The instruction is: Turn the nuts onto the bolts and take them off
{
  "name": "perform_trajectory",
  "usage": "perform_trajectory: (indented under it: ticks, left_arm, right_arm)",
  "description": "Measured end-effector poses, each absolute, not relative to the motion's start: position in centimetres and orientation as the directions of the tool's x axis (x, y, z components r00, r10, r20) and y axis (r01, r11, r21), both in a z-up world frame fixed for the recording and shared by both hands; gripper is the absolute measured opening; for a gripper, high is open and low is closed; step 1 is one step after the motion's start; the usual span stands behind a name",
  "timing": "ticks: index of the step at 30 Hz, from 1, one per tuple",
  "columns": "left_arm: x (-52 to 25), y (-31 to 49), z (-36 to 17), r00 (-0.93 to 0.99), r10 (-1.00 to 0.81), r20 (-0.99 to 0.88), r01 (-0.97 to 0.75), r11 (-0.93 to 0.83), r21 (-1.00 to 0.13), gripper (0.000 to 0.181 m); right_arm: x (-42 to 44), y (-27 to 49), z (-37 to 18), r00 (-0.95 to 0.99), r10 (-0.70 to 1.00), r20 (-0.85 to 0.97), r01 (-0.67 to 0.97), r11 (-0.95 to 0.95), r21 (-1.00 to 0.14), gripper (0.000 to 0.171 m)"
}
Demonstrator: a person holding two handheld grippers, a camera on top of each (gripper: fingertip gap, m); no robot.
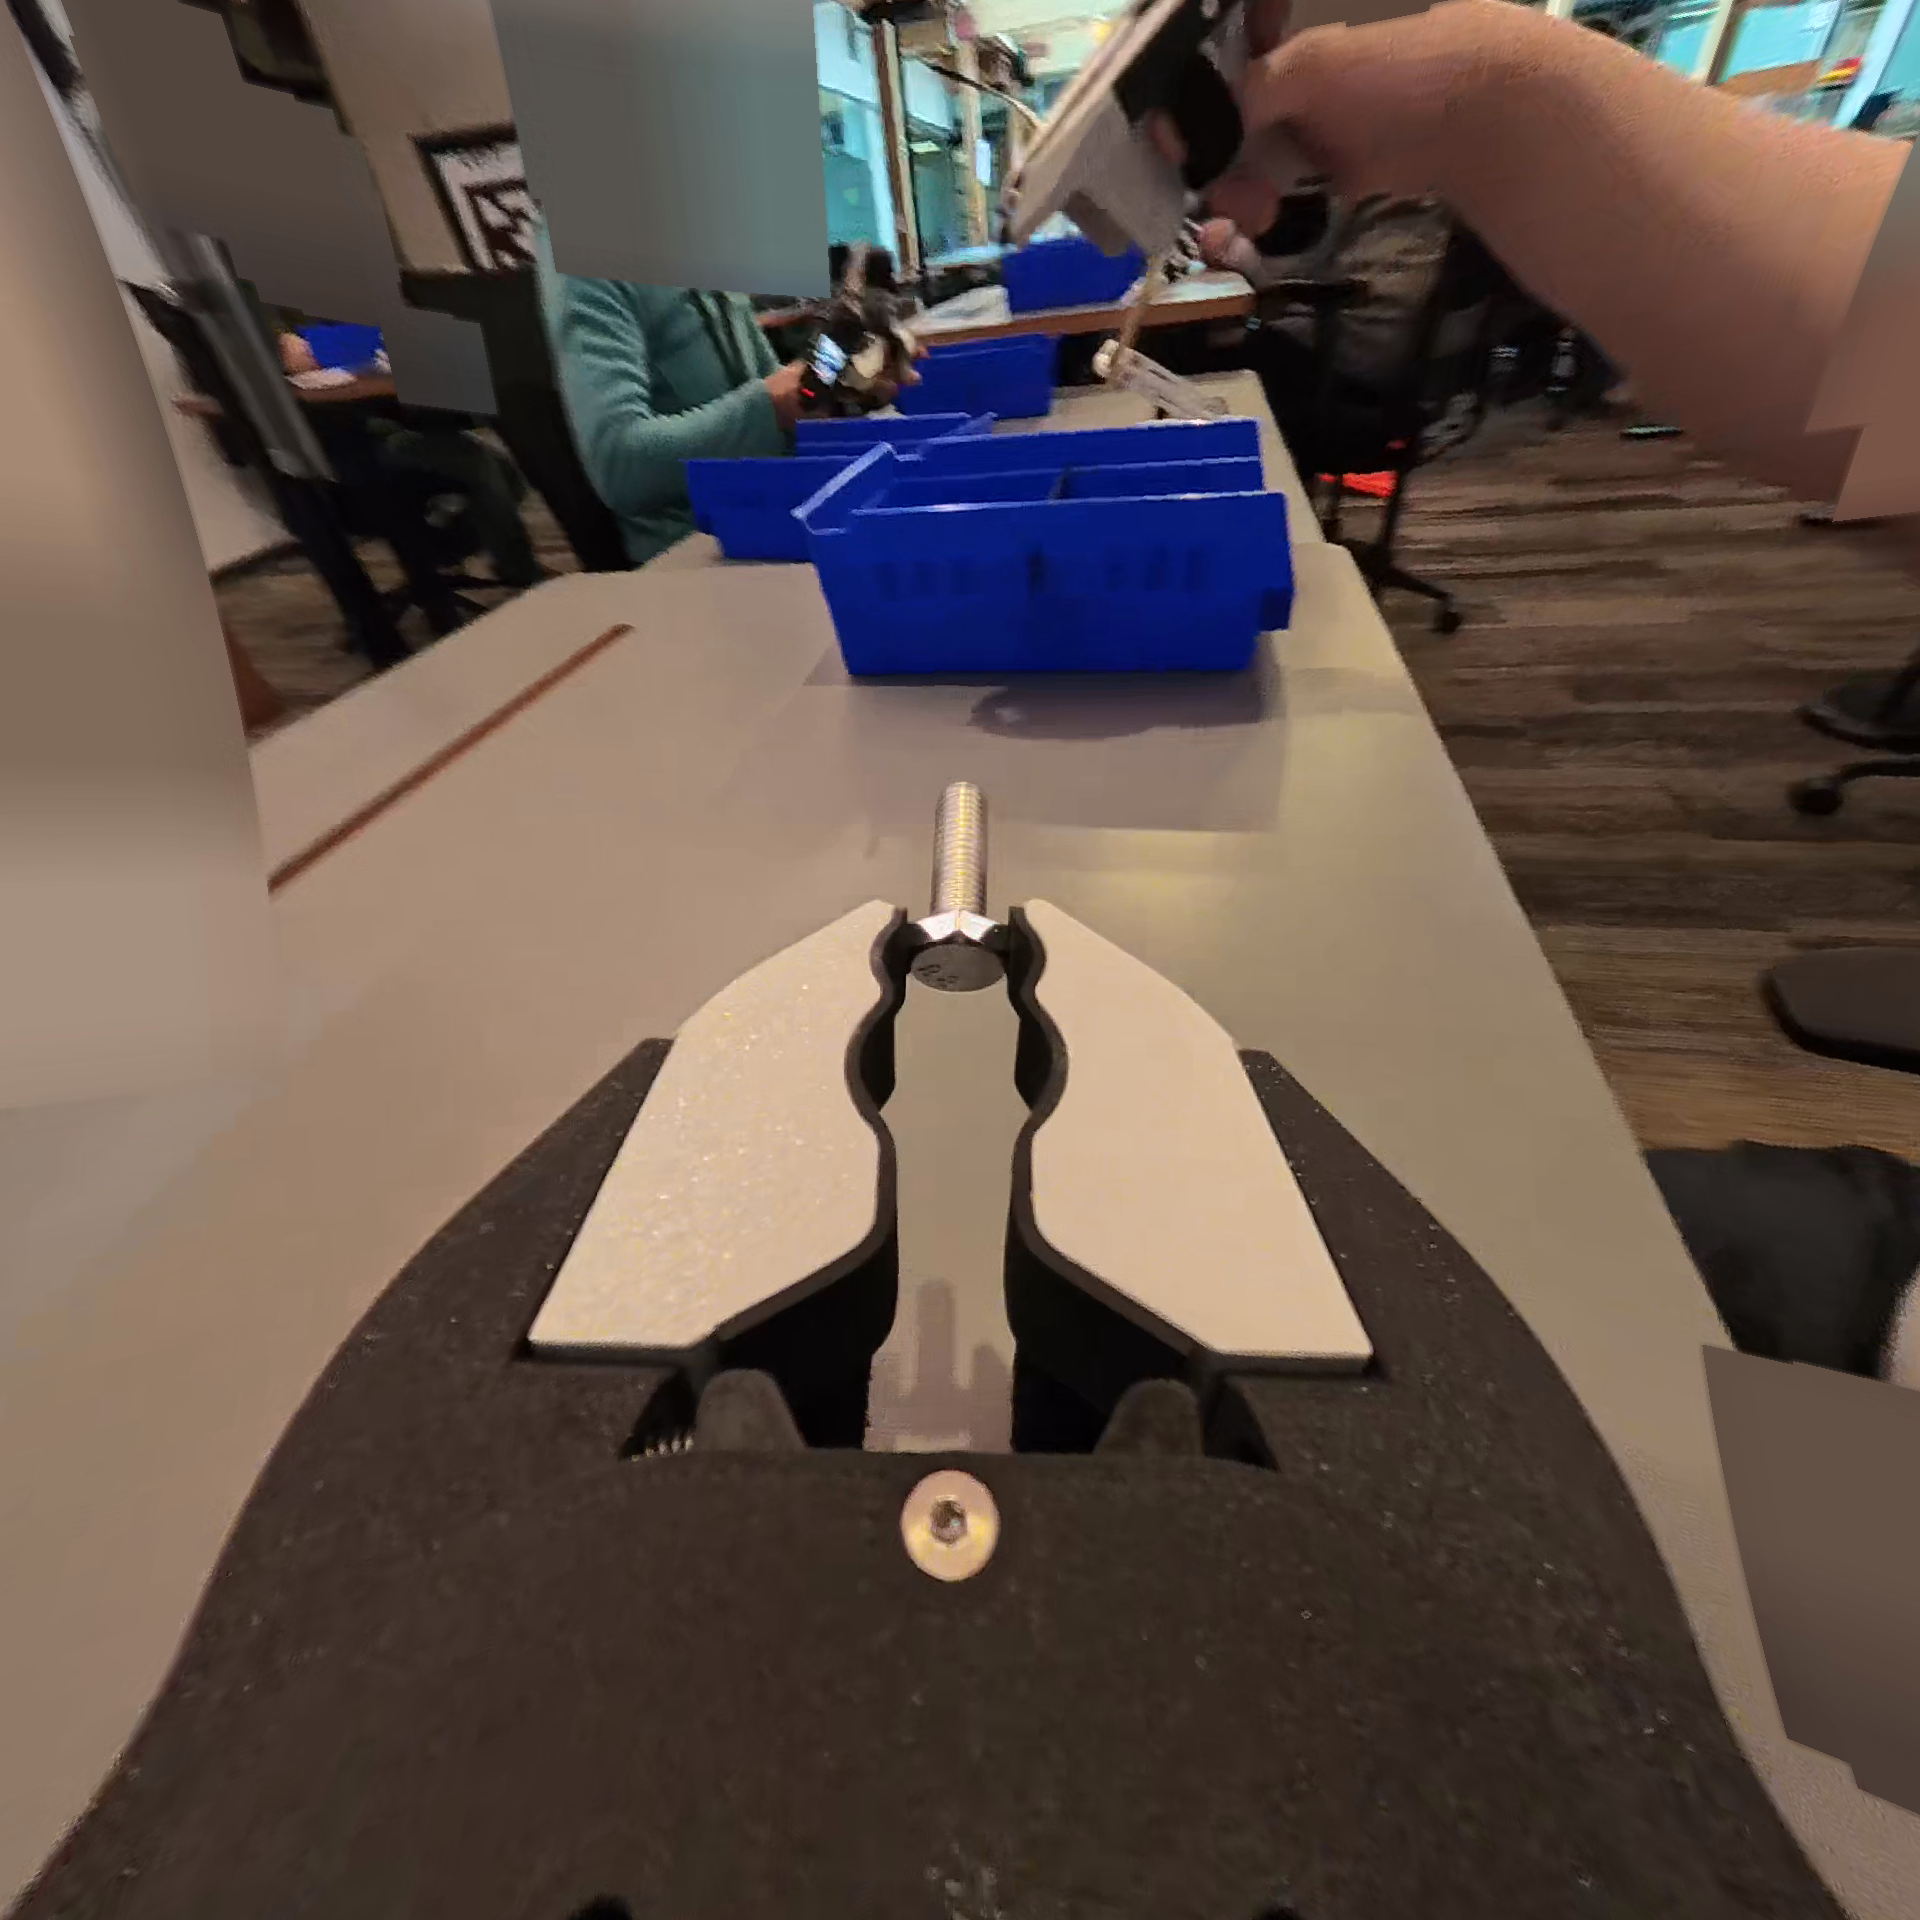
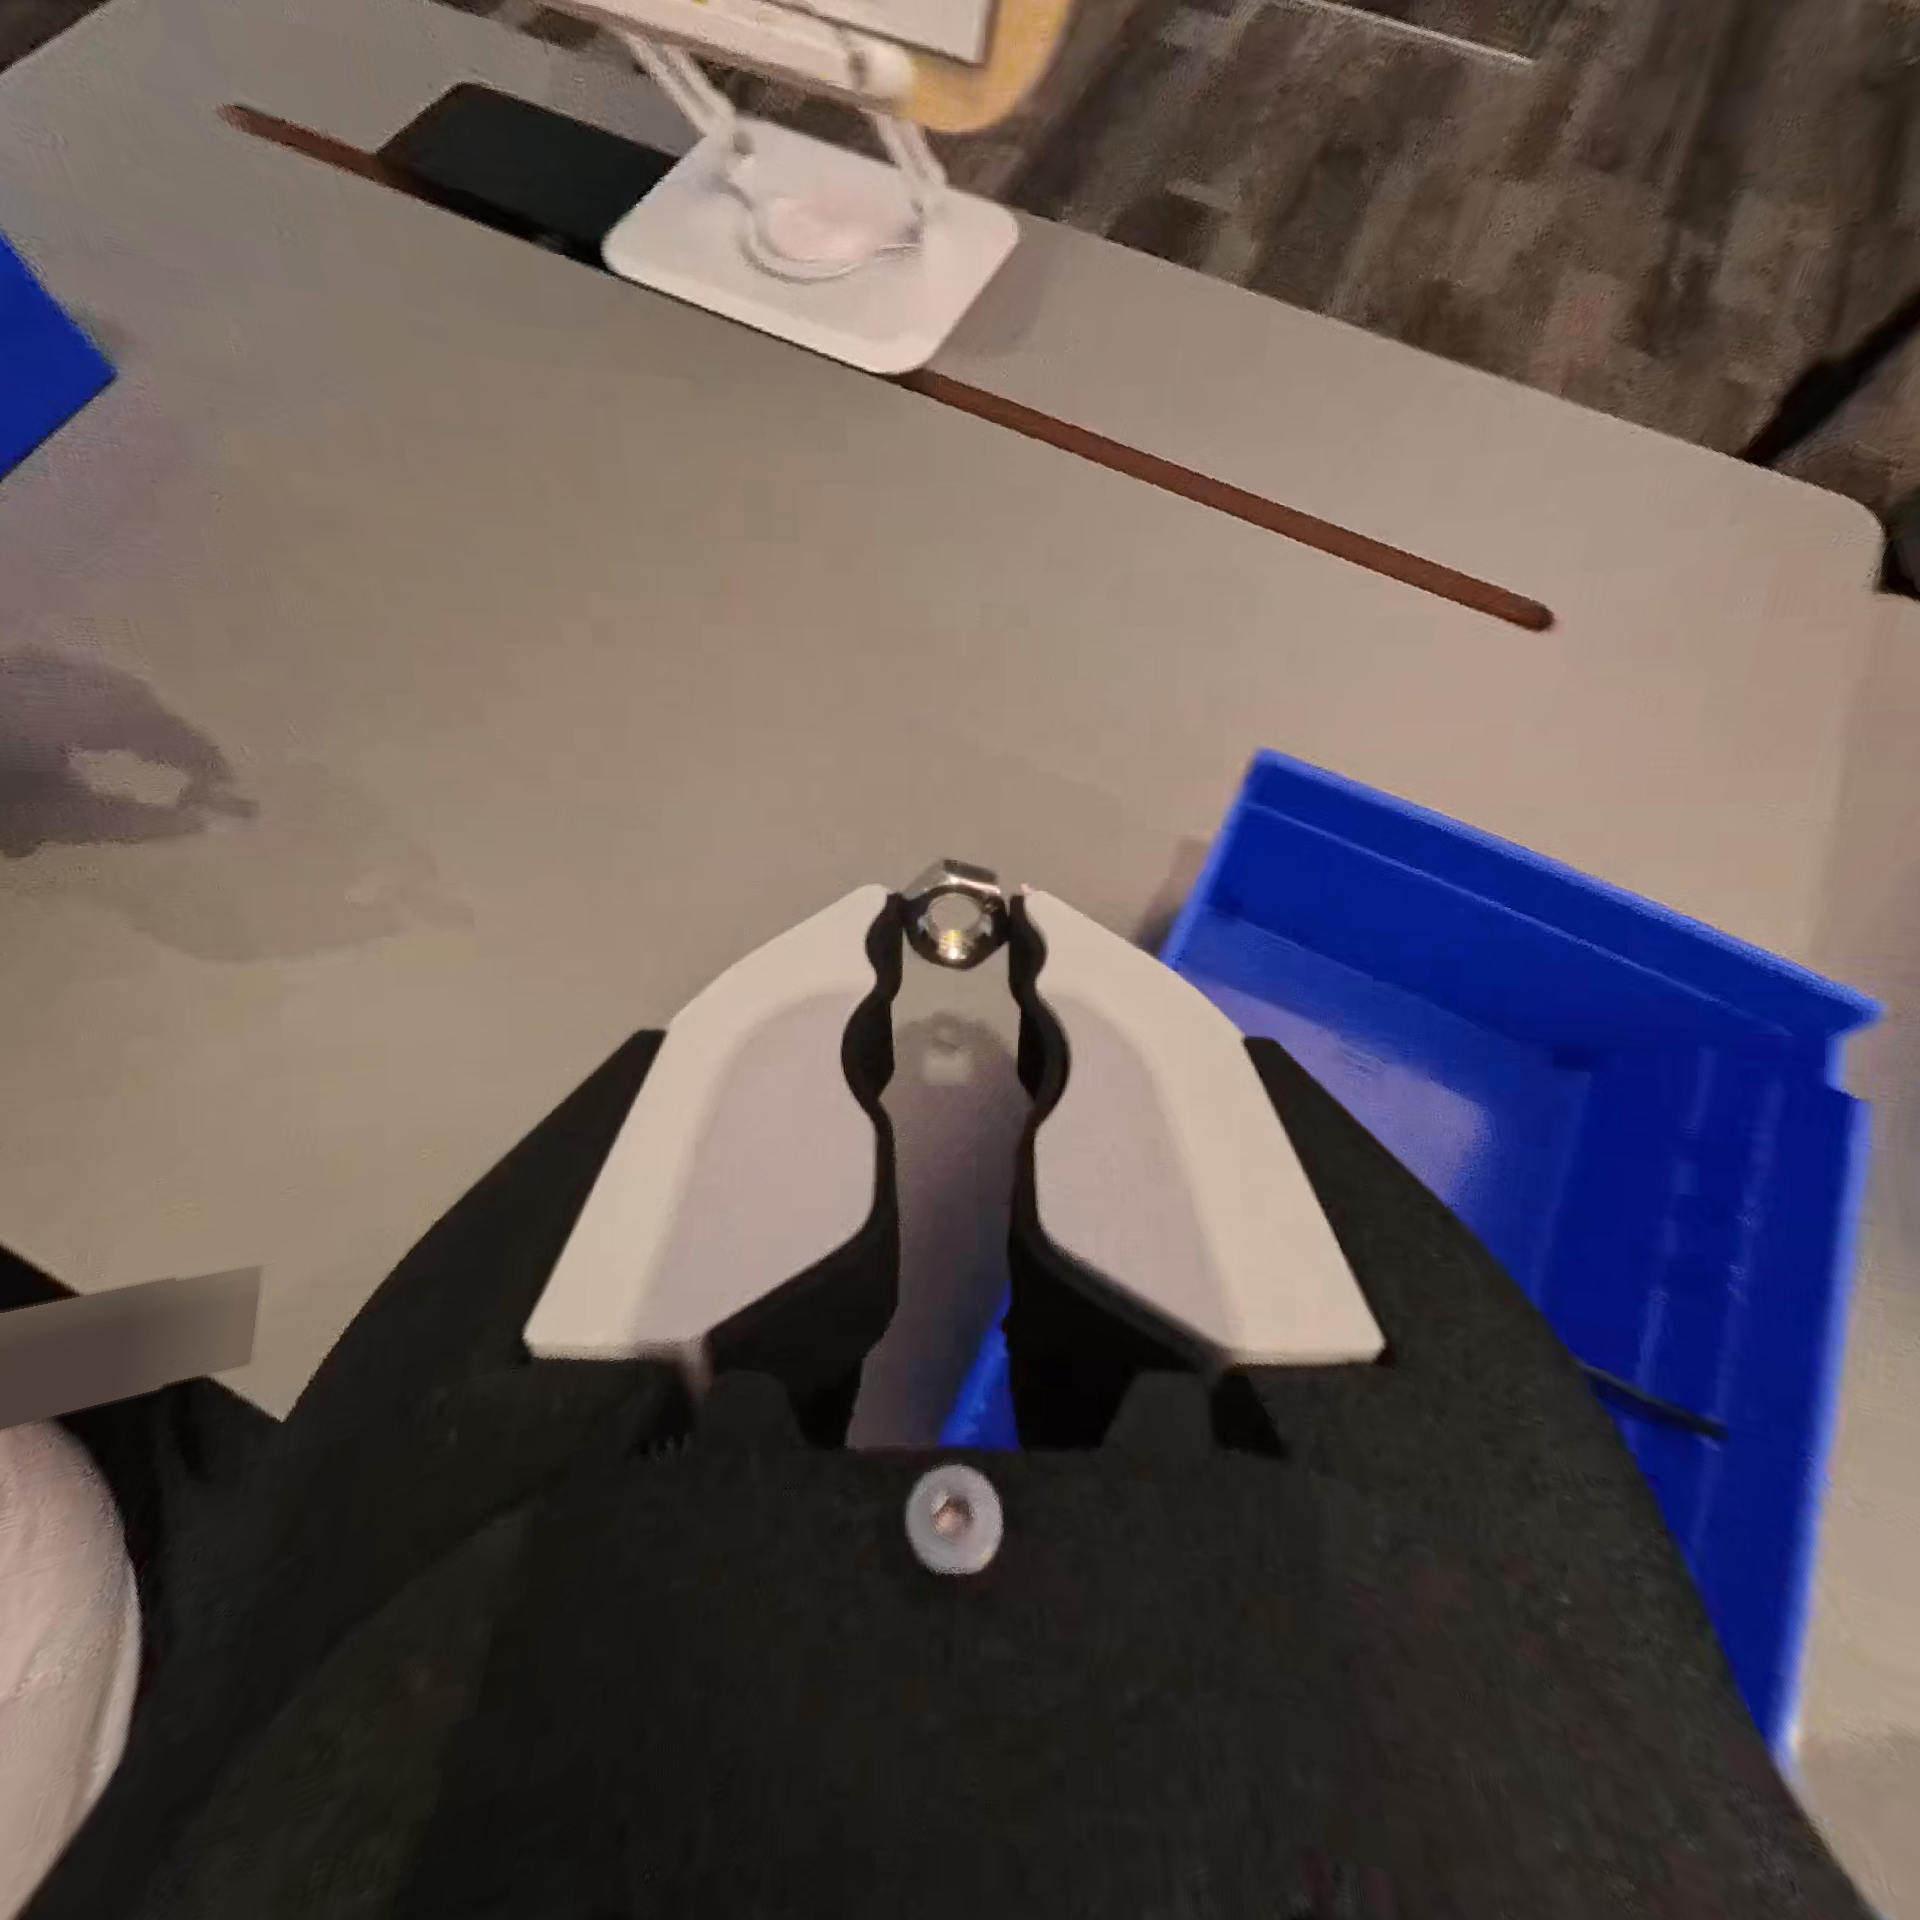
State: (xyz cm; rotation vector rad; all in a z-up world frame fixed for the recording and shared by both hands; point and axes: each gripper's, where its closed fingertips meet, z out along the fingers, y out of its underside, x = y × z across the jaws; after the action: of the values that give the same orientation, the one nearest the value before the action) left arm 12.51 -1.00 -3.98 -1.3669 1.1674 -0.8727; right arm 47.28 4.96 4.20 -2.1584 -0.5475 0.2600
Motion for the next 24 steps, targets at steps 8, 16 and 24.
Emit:
perform_trajectory:
  ticks: [8,16,24]
  left_arm:
    - [12.6,0.0,-3.5,0.292,-0.947,-0.133,-0.136,0.096,-0.986,0.018]
    - [11.3,2.6,-2.9,0.379,-0.918,-0.117,-0.106,0.083,-0.991,0.018]
    - [10.5,3.7,-3.2,0.419,-0.9,-0.122,-0.112,0.082,-0.99,0.018]
  right_arm:
    - [53.6,2.5,3.3,0.915,0.403,-0.01,0.2,-0.475,-0.857,0.019]
    - [52.1,2.7,1.6,0.873,0.487,0.02,0.277,-0.463,-0.842,0.019]
    - [52.0,3.1,0.4,0.86,0.508,0.032,0.312,-0.476,-0.822,0.019]
